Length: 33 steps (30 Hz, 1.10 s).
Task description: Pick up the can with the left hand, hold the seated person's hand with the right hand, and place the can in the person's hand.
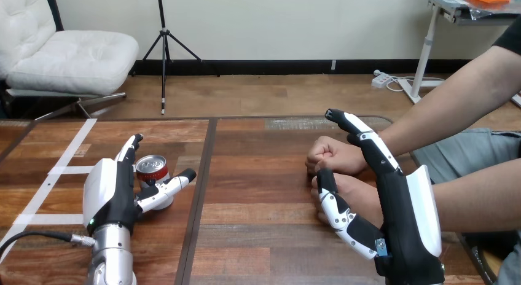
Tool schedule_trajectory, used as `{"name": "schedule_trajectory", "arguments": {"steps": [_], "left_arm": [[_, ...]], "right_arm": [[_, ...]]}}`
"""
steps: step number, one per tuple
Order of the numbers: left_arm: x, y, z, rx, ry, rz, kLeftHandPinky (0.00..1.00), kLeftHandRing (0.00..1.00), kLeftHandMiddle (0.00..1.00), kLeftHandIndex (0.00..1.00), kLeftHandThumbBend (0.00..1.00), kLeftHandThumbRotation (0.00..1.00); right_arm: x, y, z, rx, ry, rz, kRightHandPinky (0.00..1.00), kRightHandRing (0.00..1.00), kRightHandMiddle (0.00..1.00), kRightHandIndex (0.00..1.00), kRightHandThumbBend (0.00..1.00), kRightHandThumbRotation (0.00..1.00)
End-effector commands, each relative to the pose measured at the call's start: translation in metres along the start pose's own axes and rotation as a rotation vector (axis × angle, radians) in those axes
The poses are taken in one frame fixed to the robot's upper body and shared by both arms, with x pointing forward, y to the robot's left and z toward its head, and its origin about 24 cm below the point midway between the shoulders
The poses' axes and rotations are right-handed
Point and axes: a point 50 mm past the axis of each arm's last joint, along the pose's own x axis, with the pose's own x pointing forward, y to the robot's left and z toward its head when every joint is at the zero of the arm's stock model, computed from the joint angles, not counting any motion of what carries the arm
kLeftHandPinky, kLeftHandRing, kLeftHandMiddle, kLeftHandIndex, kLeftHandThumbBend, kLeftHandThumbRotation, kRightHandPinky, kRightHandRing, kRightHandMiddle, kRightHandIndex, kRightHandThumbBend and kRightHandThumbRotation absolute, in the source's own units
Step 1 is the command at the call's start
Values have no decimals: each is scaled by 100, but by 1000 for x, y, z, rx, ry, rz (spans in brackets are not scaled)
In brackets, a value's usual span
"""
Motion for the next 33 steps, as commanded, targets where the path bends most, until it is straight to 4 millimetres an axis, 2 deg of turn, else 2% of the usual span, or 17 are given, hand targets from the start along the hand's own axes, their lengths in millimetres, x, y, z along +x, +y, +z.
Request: {"name": "schedule_trajectory", "arguments": {"steps": [1,33], "left_arm": [[23,15,25,19,-80,54,73,85,89,89,94,54],[31,14,27,110,-49,33,70,83,88,88,91,51]], "right_arm": [[12,-4,7,5,-56,-27,84,86,87,83,19,0],[11,-5,6,-8,-32,-12,84,87,86,82,20,0]]}}
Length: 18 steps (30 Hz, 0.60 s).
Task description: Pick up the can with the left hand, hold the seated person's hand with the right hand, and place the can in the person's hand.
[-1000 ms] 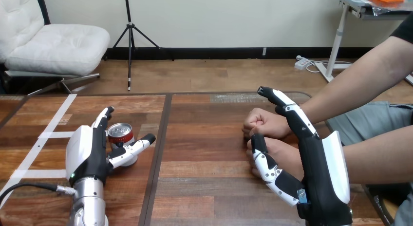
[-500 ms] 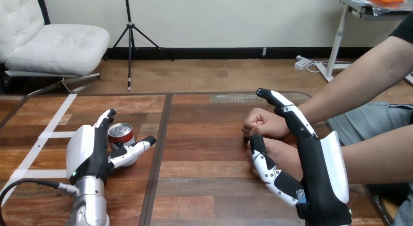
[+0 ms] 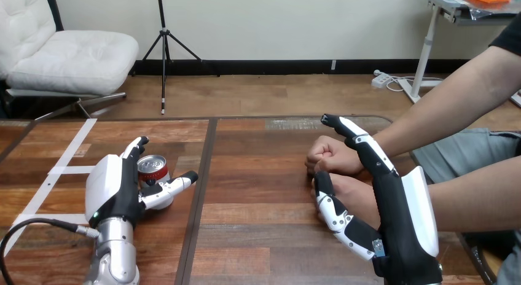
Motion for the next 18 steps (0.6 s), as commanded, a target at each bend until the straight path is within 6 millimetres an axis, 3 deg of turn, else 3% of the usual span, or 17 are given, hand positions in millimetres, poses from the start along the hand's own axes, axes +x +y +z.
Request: {"name": "schedule_trajectory", "arguments": {"steps": [1,18], "left_arm": [[22,19,22,26,-71,59,70,83,88,89,91,51],[26,20,22,71,-52,43,73,84,89,89,91,52]], "right_arm": [[11,-6,9,-2,-56,-37,84,87,86,82,20,0],[11,-7,9,-5,-46,-30,85,87,86,82,20,0]]}}
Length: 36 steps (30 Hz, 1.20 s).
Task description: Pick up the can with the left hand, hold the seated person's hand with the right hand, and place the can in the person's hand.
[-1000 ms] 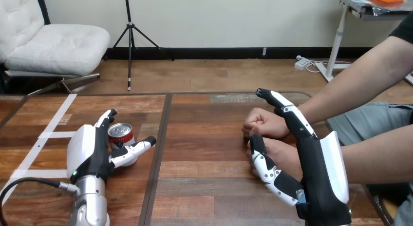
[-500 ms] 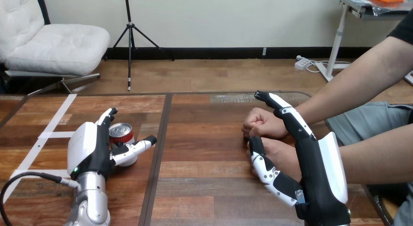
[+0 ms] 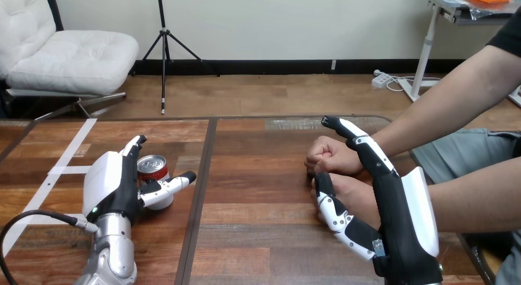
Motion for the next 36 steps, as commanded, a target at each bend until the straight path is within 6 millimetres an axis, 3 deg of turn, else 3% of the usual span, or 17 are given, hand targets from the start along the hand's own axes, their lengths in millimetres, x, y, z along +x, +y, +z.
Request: {"name": "schedule_trajectory", "arguments": {"steps": [1,36], "left_arm": [[19,18,21,15,-62,56,73,84,89,89,91,52],[21,19,20,53,-57,42,74,85,90,89,90,52]], "right_arm": [[11,-7,10,-3,-60,-33,85,87,86,82,20,0],[9,-7,10,-13,-42,-9,85,86,86,82,21,0]]}}
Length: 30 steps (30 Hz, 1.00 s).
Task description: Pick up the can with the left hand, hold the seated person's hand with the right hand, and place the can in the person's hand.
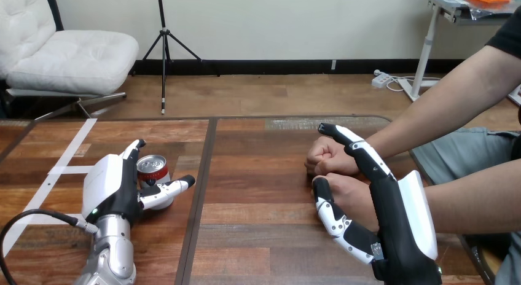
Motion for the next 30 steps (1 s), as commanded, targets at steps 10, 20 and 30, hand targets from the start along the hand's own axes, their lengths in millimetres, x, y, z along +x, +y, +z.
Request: {"name": "schedule_trajectory", "arguments": {"steps": [10,20,30], "left_arm": [[20,22,23,25,-79,60,73,84,89,88,89,51],[22,22,26,34,-75,58,70,81,86,86,86,46],[23,22,28,45,-87,55,67,78,82,84,82,39]], "right_arm": [[11,-8,12,-11,-73,-31,85,86,86,82,20,0],[11,-8,12,-8,-67,-28,85,87,86,82,21,0],[10,-8,12,-12,-62,-23,86,87,86,82,21,0]]}}
